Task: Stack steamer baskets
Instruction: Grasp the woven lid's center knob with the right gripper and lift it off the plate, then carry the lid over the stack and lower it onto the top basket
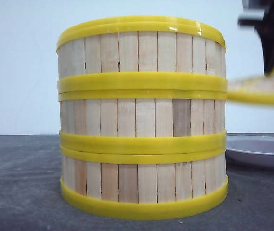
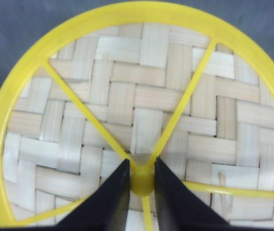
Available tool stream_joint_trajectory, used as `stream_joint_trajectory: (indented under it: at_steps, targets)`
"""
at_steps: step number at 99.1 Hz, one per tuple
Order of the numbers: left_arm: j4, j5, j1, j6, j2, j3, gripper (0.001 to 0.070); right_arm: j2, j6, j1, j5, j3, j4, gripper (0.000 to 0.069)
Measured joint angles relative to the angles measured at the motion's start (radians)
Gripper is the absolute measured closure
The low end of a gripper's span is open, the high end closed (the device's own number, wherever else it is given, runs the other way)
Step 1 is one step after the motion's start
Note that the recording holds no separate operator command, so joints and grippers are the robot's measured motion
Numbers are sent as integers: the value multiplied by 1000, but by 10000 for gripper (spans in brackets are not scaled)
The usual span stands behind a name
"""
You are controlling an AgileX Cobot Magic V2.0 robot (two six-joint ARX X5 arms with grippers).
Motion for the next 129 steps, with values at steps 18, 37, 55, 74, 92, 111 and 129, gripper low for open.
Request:
stream_joint_trajectory:
  at_steps: [18, 37, 55, 74, 92, 111, 129]
  targets:
    - [-4, 0, 0, 0, 0, 0, 363, -3, -15, 60, -41, 210, -153, 633]
    - [-4, 0, 0, 0, 0, 0, 363, -3, -14, 178, -177, 366, -209, 634]
    - [-5, 0, 0, -2, 0, 0, 363, -2, -11, 334, -209, 390, -220, 634]
    - [-5, 0, 0, -8, 0, 0, 363, 37, -11, 481, -204, 393, -221, 634]
    - [-5, 0, 0, -10, 0, 0, 363, 110, -11, 584, -146, 393, -222, 634]
    - [-5, 0, 0, -10, 0, 0, 363, 147, -11, 631, -91, 393, -267, 634]
    - [-5, 0, 0, -11, 0, 0, 363, 166, -14, 642, -71, 393, -298, 634]
